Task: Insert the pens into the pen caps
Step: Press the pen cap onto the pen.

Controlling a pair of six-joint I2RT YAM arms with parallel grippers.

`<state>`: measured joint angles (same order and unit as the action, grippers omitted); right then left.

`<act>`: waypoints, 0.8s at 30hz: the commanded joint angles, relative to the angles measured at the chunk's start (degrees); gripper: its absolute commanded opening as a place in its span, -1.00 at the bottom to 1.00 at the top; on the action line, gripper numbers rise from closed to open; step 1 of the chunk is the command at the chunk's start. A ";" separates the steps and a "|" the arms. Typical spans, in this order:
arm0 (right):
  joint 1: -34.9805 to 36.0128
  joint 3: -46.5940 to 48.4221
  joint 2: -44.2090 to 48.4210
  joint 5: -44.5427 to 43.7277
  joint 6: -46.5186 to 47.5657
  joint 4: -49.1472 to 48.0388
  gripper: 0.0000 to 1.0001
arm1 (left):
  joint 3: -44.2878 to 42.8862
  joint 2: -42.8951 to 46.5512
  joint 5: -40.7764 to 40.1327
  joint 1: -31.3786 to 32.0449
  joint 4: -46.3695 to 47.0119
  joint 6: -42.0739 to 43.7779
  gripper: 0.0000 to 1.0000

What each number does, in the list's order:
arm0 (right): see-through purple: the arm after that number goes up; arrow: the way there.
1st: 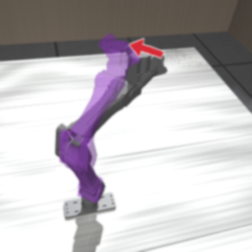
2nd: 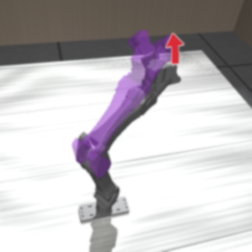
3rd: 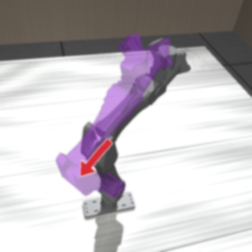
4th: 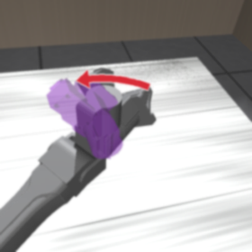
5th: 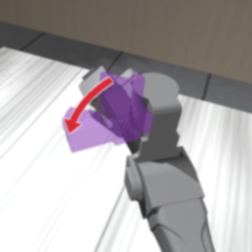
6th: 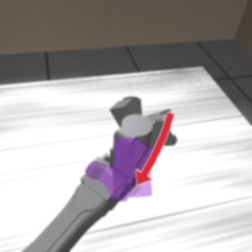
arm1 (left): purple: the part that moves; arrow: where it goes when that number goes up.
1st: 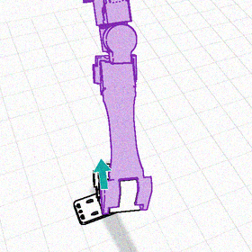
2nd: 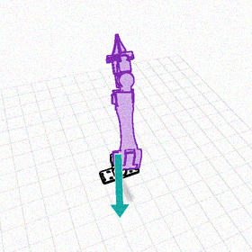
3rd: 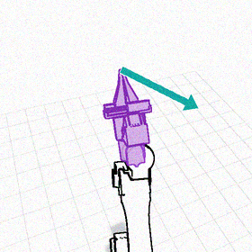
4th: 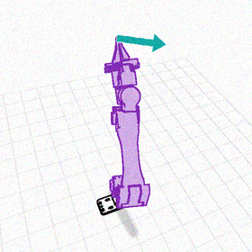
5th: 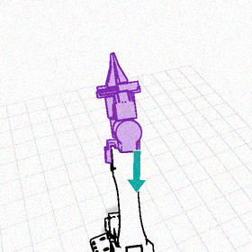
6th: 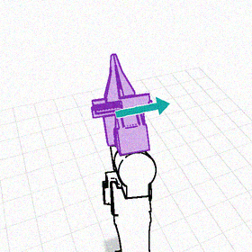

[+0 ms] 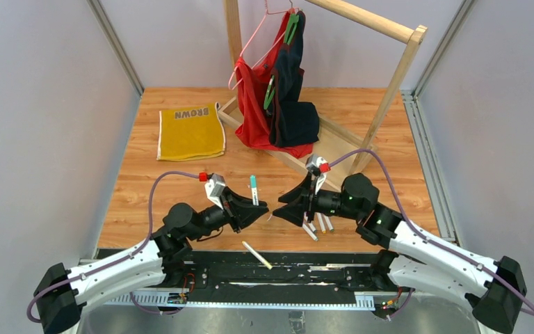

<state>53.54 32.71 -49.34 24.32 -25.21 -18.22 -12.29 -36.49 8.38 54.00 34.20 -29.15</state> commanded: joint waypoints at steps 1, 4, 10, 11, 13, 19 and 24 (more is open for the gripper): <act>-6.79 0.03 4.14 11.62 4.07 6.91 0.04 | 0.27 0.06 9.04 -1.67 -2.63 4.86 -0.99; -9.57 1.41 5.43 15.95 4.72 6.44 0.04 | 1.89 -3.09 15.05 -2.23 1.88 6.26 -0.99; -10.64 4.50 5.33 18.25 5.05 4.92 0.04 | 5.59 -7.68 22.22 -2.23 12.73 7.09 -0.99; -10.65 4.74 4.83 18.63 4.65 3.93 0.04 | 5.68 -8.05 22.70 -2.23 12.73 7.33 -0.99; -10.62 5.13 3.45 19.83 3.34 1.24 0.04 | 5.83 -8.30 23.32 -2.23 12.74 7.59 -0.99; -9.55 6.50 -2.11 20.99 2.01 -3.72 0.03 | 5.97 -8.26 24.30 -2.21 12.74 7.63 -0.99; -7.86 7.89 -5.37 21.12 1.75 -6.46 0.03 | 5.88 -8.83 24.78 -2.14 12.74 7.70 -0.99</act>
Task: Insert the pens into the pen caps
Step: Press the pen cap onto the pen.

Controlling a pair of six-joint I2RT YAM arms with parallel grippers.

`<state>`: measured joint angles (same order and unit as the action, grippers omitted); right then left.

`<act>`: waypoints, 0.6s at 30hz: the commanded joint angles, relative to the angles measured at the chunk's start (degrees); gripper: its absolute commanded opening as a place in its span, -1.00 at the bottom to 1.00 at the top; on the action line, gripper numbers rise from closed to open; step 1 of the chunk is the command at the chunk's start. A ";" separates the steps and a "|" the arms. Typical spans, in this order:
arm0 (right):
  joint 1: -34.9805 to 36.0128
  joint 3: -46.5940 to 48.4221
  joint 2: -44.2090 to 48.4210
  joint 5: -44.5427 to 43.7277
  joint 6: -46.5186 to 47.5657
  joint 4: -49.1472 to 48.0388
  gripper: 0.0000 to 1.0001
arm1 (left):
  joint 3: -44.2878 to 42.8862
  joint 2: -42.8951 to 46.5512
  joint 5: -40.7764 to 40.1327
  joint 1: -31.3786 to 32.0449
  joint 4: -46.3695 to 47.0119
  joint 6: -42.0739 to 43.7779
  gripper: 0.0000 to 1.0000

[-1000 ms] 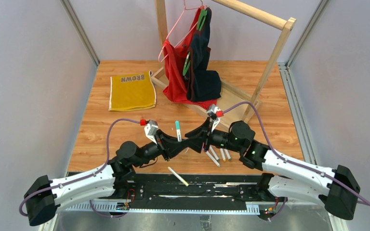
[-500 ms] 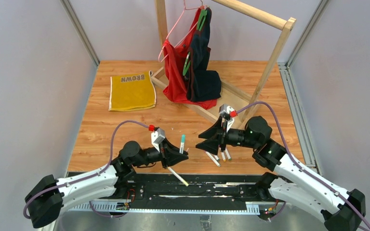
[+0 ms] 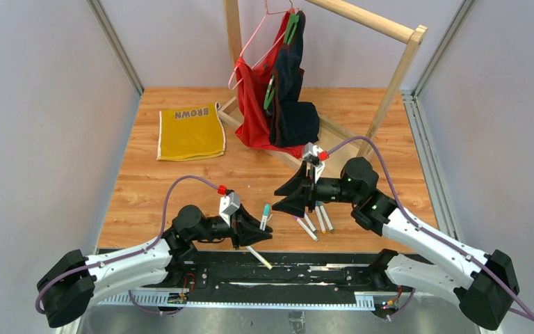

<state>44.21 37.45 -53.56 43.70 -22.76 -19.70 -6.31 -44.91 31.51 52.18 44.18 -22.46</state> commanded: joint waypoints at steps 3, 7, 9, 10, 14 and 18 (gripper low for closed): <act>2.03 3.50 -2.02 1.97 -0.71 -5.87 0.03 | -0.20 -0.69 1.85 -0.35 2.75 0.95 -0.99; 2.49 3.75 -3.29 2.67 -0.94 -6.54 0.03 | -0.29 -0.81 1.88 -0.33 2.75 1.00 -0.99; 2.88 3.85 -4.12 3.25 -1.20 -7.04 0.03 | -0.33 -0.81 1.89 -0.33 2.76 0.98 -0.99; 3.15 3.90 -4.49 3.35 -1.27 -7.20 0.03 | -0.34 -0.80 1.97 -0.35 2.75 1.01 -0.99; 4.27 4.08 -5.94 3.63 -1.30 -7.60 -0.13 | -0.38 -1.05 1.97 -0.33 2.85 0.96 -0.99; 5.26 4.09 -6.95 3.67 -1.35 -7.66 -0.30 | -0.42 -1.08 2.13 -0.33 2.84 0.93 -0.99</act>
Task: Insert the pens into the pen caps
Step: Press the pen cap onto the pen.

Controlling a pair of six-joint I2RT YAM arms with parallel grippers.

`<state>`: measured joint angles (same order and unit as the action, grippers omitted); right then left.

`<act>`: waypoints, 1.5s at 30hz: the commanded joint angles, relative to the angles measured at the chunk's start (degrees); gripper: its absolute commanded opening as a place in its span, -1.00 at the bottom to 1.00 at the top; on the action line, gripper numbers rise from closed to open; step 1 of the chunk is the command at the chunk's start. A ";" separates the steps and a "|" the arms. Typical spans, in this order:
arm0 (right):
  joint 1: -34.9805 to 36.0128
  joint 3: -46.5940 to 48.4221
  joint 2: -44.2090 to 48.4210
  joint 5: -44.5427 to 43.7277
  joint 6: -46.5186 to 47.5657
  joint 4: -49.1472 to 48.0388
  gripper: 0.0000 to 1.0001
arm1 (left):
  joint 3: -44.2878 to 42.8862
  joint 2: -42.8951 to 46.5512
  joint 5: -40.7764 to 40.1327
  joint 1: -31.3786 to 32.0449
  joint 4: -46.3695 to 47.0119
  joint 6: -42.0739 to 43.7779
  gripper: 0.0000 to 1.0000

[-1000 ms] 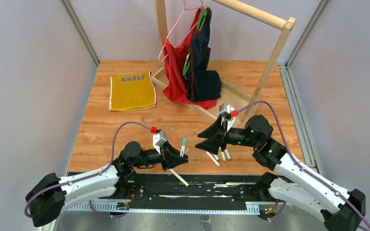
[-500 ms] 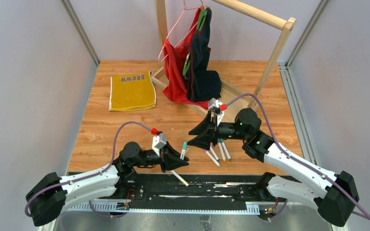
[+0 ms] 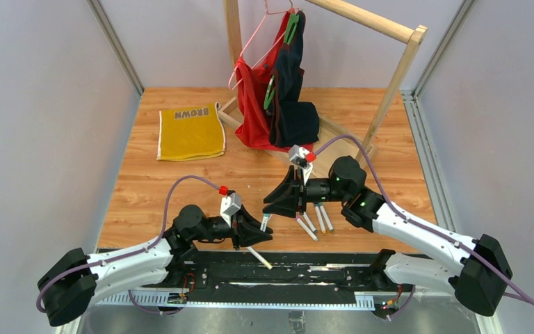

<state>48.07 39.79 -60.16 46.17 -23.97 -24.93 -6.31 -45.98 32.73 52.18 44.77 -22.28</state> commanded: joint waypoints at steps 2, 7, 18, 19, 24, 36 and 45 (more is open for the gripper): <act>1.62 1.65 -0.70 1.14 -0.24 -2.49 -0.39 | -0.37 0.13 0.93 -0.37 2.25 0.75 -0.99; 1.96 0.83 -1.19 1.16 -0.20 -2.17 -0.73 | -0.12 0.61 0.35 -0.33 3.22 0.07 -0.99; 2.96 -1.40 -2.27 1.54 -0.54 0.61 -0.99 | -1.27 1.99 -1.34 -0.33 4.17 -3.65 -1.00; 3.13 -1.65 -2.30 0.96 -0.82 1.11 -0.99 | -1.76 2.22 -1.89 -0.33 3.42 -3.90 -1.00; 4.23 -4.08 -2.01 -2.14 -1.73 3.95 -0.99 | -2.77 3.71 -4.78 -0.33 2.47 -5.65 -1.00; 7.75 -6.50 -3.39 -4.96 -4.40 8.25 -0.99 | -3.99 5.74 -7.63 -0.91 1.10 -8.19 -0.99; 9.11 -9.28 -6.30 4.22 -5.76 6.41 -0.99 | -4.05 7.64 -4.89 -2.41 3.64 -11.83 -0.99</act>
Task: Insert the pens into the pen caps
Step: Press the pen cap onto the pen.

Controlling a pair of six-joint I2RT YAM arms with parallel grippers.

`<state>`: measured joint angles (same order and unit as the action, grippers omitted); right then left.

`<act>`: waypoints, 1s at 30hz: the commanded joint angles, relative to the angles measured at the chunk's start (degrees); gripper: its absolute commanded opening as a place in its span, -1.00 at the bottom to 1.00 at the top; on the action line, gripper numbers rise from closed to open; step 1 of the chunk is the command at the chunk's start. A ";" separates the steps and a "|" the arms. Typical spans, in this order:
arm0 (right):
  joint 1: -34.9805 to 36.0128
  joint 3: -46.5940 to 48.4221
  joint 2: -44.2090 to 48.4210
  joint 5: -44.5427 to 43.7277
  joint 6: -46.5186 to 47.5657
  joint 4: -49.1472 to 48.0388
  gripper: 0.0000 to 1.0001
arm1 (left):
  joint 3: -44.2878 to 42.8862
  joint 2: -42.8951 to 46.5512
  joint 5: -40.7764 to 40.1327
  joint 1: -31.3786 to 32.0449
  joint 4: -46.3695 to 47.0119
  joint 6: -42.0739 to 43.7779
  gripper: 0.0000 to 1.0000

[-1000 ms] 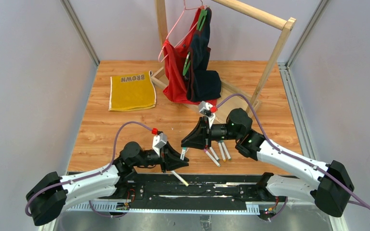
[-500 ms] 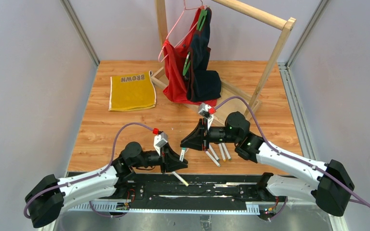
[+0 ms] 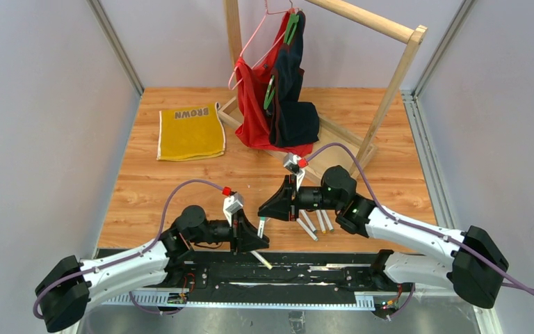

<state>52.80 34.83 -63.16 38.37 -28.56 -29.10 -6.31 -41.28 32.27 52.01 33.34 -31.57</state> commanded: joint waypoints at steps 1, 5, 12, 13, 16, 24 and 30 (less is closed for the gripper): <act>4.48 -4.45 -3.43 12.84 -1.11 10.91 -0.99 | -4.06 3.08 -4.45 -2.45 14.85 -2.61 -0.99; 4.51 -4.55 -2.82 14.79 -1.11 12.86 -0.99 | -3.77 3.71 -5.14 -3.24 14.06 -3.00 -0.99; 4.86 -5.72 -1.36 17.36 -2.54 12.09 -0.99 | -2.51 4.88 -8.37 -4.59 13.20 -4.62 -0.99; 4.86 -6.12 -1.10 17.69 -2.85 11.56 -0.99 | -2.41 4.84 -8.06 -4.89 13.76 -5.23 -1.00; 4.93 -7.06 -0.42 18.58 -4.21 9.25 -0.99 | -2.22 4.28 -6.88 -5.07 15.22 -6.36 -1.00; 5.12 -8.20 -1.82 20.55 -7.65 5.42 -0.99 | -1.88 2.31 -5.42 -5.61 18.87 -7.99 -1.00; 5.12 -7.18 -1.52 19.87 -6.73 12.95 -0.99 | -1.11 4.22 -9.23 -6.53 15.19 -7.66 -1.00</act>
<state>52.93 31.05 -62.98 42.39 -33.17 -34.83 -4.56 -39.81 39.75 49.65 34.17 -37.19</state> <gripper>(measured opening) 0.137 0.194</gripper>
